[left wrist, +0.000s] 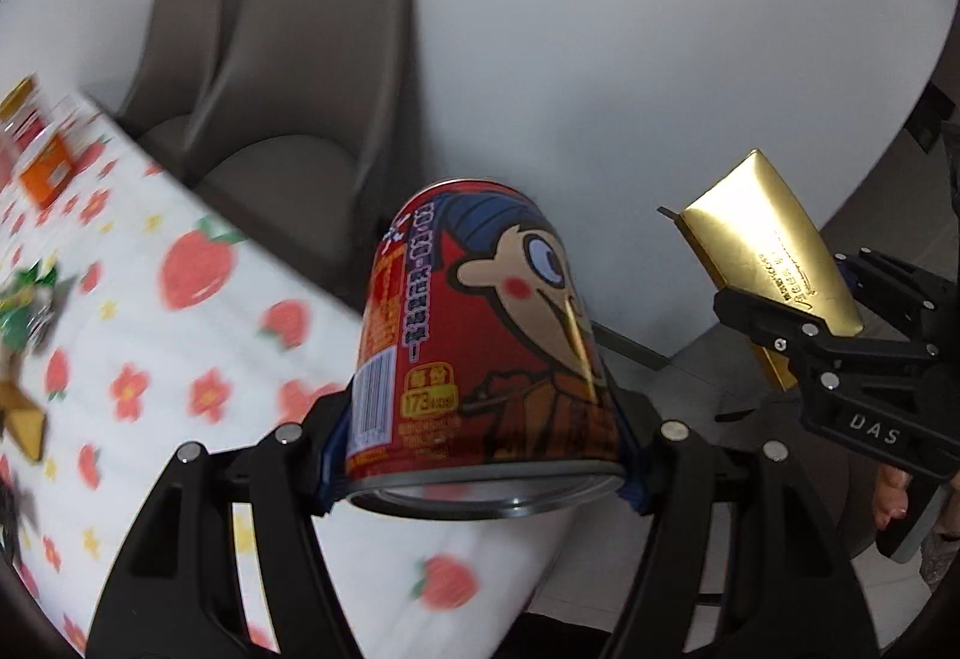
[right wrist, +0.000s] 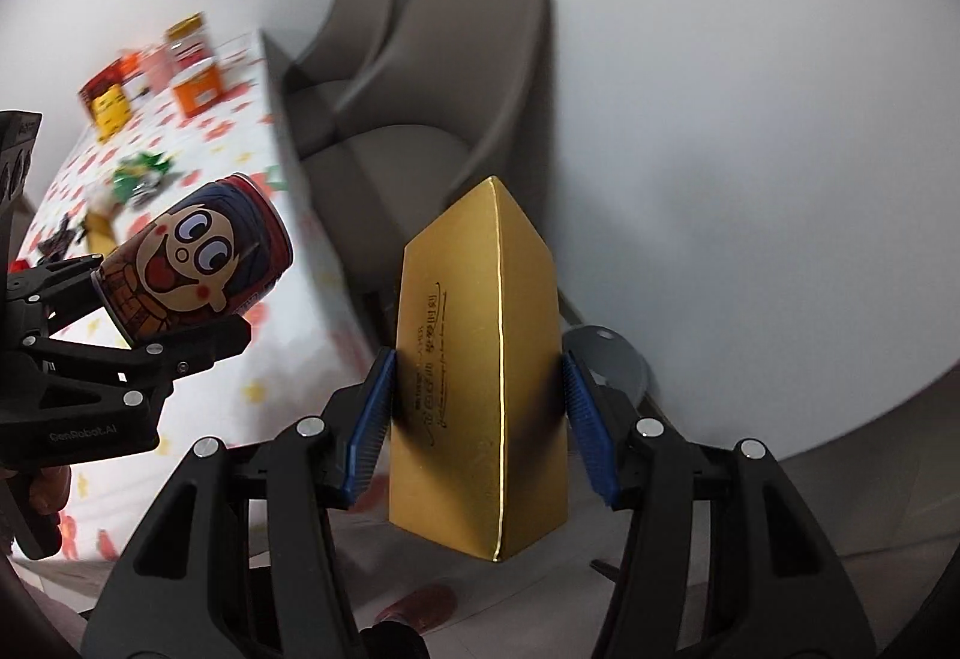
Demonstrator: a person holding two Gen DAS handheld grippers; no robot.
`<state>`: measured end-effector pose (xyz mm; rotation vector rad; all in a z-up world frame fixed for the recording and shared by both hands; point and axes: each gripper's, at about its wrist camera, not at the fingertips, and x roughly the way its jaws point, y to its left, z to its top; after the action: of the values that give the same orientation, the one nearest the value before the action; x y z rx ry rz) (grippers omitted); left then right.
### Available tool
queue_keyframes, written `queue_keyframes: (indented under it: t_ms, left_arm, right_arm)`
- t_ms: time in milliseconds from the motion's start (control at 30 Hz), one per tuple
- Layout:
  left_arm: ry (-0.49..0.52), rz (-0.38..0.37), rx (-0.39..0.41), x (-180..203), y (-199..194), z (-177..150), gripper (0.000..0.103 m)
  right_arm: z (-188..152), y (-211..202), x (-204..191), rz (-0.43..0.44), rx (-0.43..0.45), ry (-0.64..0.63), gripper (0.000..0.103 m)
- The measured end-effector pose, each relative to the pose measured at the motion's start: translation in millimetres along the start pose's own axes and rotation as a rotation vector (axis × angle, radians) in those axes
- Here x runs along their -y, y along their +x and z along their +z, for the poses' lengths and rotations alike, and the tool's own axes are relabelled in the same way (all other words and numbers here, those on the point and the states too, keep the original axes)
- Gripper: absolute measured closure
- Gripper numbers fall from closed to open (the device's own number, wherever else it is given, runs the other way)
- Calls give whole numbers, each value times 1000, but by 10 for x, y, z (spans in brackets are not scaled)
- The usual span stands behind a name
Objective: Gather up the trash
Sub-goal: 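Carry the can and gold box to the grey bin and open both tools to drop them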
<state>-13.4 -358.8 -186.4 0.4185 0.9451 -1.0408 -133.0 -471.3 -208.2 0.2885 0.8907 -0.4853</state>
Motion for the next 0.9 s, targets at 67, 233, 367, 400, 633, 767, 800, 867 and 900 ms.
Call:
queue_keyframes:
  t_ms: [67, 233, 367, 400, 633, 767, 800, 867, 900]
  left_arm:
    - [41, -23, -16, 182, 161, 145, 37]
    - [120, -80, -51, 491, 636, 533, 37]
    - [167, -116, -77, 669, 1060, 858, 37]
    - [175, -118, -87, 701, 1185, 930, 37]
    - [149, -105, -189, 766, 2238, 1203, 37]
    - [113, -85, -238, 780, 2825, 1209, 37]
    - [108, -80, -248, 783, 2979, 1211, 37]
    - [120, -67, -259, 778, 3234, 1208, 37]
    - [129, -58, -264, 801, 3352, 1209, 37]
  right_arm:
    - [-13, 32, 238, -25, -5, 45, 50]
    - [28, 220, 683, -77, -20, 126, 50]
    - [106, 490, 976, -112, -43, 183, 50]
    - [117, 565, 1053, -118, -50, 191, 50]
    - [131, 1382, 1473, -112, -102, 233, 50]
    - [92, 1959, 1646, -78, -135, 222, 50]
    - [77, 2139, 1723, -65, -147, 214, 50]
    - [57, 2396, 1787, -51, -157, 194, 50]
    - [52, 2535, 1798, -43, -163, 183, 50]
